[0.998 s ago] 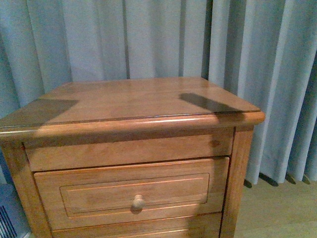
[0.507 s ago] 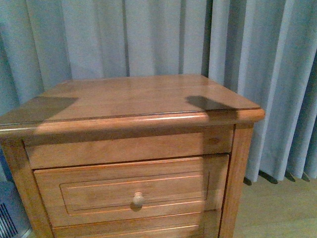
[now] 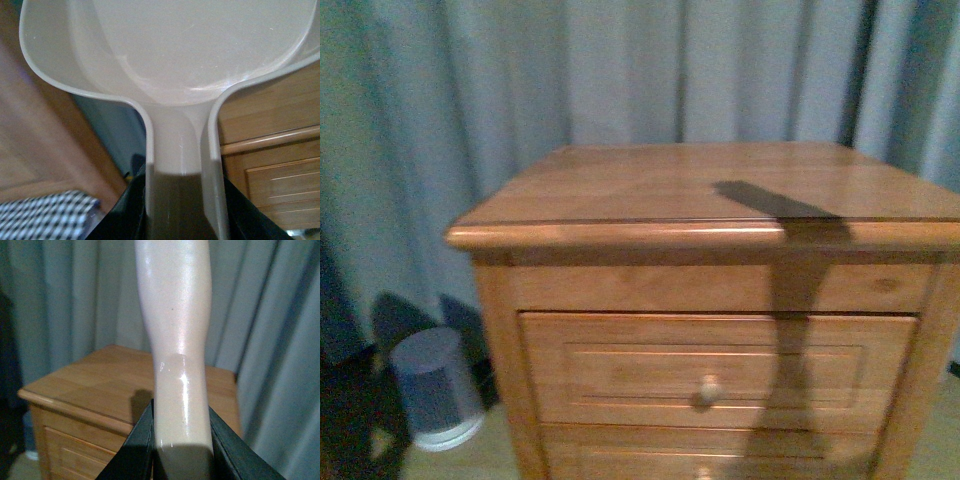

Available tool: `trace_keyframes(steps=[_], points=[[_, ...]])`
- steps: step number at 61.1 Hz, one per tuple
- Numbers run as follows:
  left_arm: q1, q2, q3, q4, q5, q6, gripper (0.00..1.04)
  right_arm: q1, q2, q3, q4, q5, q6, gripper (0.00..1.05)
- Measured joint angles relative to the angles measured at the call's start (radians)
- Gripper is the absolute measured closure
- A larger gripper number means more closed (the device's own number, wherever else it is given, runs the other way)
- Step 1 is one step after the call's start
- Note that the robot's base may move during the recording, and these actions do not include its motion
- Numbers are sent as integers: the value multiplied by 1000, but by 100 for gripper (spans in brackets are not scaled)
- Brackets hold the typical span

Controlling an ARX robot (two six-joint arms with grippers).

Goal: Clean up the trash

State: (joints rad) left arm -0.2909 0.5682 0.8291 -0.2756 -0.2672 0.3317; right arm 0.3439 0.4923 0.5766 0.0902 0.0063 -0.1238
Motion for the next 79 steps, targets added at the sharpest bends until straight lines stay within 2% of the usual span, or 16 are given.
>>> trace_keyframes(steps=[79], points=[[1,-4,-2,0,-3,0,79,4,5,-5,0,-3,-1,84]])
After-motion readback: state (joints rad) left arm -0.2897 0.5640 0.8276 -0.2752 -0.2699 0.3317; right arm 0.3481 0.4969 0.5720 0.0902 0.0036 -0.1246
